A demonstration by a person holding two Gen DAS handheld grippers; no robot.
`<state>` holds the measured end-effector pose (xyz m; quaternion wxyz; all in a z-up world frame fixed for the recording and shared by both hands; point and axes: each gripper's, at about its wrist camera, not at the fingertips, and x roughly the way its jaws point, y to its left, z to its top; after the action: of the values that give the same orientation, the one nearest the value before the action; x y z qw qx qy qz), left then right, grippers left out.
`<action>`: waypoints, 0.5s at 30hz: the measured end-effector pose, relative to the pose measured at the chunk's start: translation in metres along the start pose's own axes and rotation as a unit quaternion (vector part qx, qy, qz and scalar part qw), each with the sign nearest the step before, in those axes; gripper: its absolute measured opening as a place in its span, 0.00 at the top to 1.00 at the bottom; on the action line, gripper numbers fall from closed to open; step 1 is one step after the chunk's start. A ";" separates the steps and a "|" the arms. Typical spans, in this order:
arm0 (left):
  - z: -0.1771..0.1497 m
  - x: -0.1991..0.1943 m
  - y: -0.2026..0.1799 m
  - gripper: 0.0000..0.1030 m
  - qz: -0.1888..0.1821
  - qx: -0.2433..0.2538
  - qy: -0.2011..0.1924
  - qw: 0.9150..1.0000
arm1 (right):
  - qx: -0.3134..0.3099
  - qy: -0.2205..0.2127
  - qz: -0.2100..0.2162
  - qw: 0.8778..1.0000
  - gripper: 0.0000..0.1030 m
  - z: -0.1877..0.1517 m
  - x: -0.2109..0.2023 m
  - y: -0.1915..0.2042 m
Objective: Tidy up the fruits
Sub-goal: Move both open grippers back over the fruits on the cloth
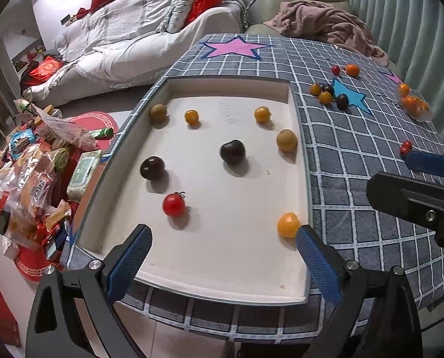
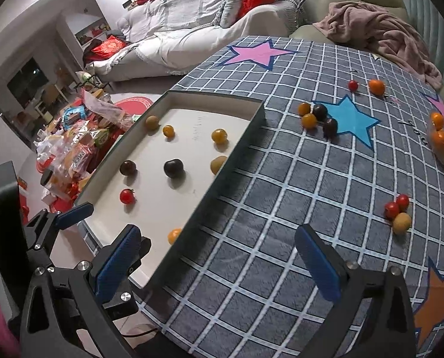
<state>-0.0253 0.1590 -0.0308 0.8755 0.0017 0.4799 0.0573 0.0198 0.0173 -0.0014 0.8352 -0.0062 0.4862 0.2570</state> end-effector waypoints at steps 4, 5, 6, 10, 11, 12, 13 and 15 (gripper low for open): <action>-0.001 -0.001 -0.007 0.05 0.005 0.013 0.001 1.000 | 0.000 0.001 0.003 1.000 0.00 -0.001 -0.001 -0.002; 0.000 -0.001 -0.009 0.05 0.006 0.014 0.001 1.000 | 0.000 0.001 0.003 1.000 0.00 -0.002 -0.001 -0.003; 0.000 -0.002 -0.011 0.05 0.005 0.015 0.001 1.000 | 0.000 0.001 0.003 1.000 0.00 -0.004 -0.002 -0.004; 0.003 -0.005 -0.021 0.05 0.000 0.025 -0.002 1.000 | 0.009 0.002 -0.003 1.000 0.00 -0.010 -0.004 -0.017; 0.004 -0.005 -0.025 0.05 -0.002 0.030 -0.004 1.000 | 0.016 0.003 -0.008 1.000 0.00 -0.012 -0.005 -0.025; 0.006 -0.006 -0.031 0.05 -0.006 0.038 -0.005 0.999 | 0.021 0.004 -0.014 1.000 0.00 -0.015 -0.006 -0.033; 0.008 -0.006 -0.037 0.05 -0.010 0.044 -0.007 0.999 | 0.026 0.004 -0.020 0.999 0.00 -0.017 -0.008 -0.040; 0.012 -0.007 -0.047 0.05 -0.018 0.053 -0.010 0.998 | 0.038 0.002 -0.038 0.999 0.00 -0.022 -0.012 -0.058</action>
<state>-0.0146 0.1117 -0.0214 0.8796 0.0395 0.4738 0.0159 0.0223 -0.0437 -0.0170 0.8433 0.0067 0.4964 0.2060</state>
